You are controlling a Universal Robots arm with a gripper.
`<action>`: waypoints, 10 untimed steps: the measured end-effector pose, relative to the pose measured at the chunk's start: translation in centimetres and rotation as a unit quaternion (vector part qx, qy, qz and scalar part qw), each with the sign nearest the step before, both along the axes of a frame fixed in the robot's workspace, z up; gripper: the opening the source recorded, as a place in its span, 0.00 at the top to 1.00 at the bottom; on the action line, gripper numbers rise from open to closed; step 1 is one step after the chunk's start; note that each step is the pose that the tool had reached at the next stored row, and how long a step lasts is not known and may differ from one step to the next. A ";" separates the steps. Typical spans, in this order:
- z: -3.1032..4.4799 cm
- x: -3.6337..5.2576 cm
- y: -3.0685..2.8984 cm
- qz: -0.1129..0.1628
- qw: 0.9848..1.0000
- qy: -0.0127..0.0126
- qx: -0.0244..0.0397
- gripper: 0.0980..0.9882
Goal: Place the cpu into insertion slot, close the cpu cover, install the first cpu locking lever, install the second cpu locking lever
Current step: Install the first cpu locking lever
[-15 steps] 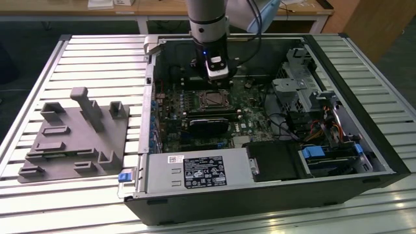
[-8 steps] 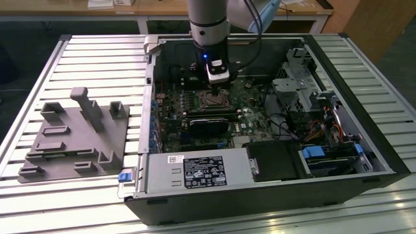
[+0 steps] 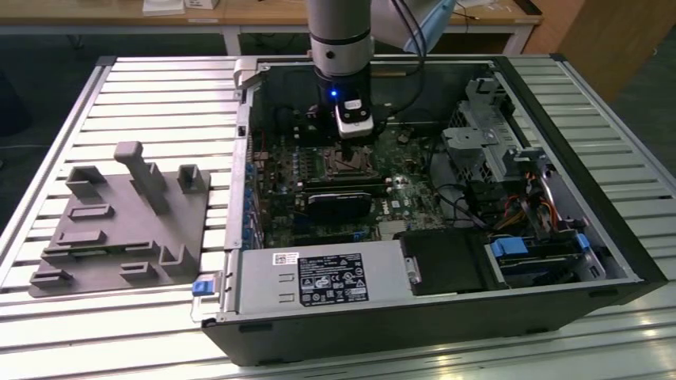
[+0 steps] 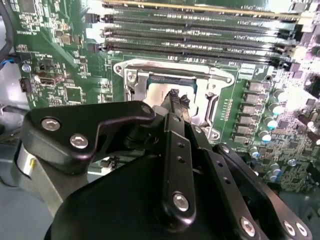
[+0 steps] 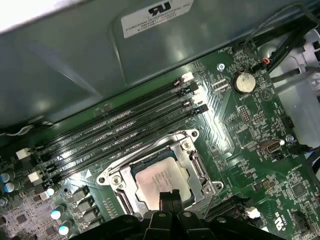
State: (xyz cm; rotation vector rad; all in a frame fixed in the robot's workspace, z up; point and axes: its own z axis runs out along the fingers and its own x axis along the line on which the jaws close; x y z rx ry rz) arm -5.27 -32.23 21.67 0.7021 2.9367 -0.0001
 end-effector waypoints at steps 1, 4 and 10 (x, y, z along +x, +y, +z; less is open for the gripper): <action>0.00 0.00 0.00 0.000 1.000 0.000 0.000 0.99; -0.02 0.01 0.01 0.001 1.000 0.000 -0.001 0.99; -0.05 0.05 0.00 0.030 1.000 0.000 -0.005 0.99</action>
